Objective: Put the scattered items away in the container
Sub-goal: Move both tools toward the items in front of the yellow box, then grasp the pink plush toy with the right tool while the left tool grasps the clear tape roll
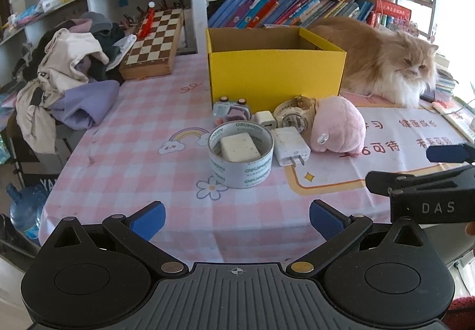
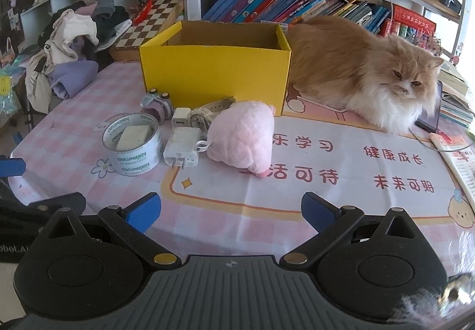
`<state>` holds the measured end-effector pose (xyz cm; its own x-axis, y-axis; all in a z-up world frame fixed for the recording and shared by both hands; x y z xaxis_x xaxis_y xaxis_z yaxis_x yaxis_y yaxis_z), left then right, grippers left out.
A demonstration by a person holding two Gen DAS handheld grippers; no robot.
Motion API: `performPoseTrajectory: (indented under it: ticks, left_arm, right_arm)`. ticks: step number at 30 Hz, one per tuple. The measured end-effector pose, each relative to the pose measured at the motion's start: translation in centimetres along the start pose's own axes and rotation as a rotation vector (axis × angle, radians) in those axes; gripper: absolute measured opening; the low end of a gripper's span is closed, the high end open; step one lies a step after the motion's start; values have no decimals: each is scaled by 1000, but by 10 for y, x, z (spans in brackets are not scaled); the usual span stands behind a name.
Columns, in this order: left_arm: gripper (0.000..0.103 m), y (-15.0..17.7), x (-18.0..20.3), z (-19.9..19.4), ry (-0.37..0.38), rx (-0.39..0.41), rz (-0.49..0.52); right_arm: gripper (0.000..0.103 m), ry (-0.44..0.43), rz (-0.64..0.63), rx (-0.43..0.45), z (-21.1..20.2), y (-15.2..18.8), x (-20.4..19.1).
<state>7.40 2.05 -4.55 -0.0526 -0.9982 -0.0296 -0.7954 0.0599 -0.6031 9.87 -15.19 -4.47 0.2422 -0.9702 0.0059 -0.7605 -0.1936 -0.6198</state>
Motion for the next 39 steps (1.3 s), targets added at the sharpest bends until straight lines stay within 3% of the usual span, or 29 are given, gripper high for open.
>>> performPoseTrajectory:
  ticks: [20,39]
  left_arm:
    - [103,-27,-10,38,3,-24,-102]
    - [103,-46,-6,76,-32,-83,-113]
  right_arm:
    - [102,-7,-27,-71,42,-35,15]
    - [102,-44,-76,-128,84,-67,22]
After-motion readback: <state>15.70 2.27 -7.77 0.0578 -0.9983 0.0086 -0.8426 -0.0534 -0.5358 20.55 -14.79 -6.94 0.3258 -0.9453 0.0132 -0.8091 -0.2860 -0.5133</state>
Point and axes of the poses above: each gripper's, at about its wrist camera, not at the fingertips, and z roughly the way its jaws point, x to its right, y to its underside, the point moved 4 cm from there along z, roughly the way its jaws point, and after that the axes turned 9 degrees about -x, right-handed, at the moved point
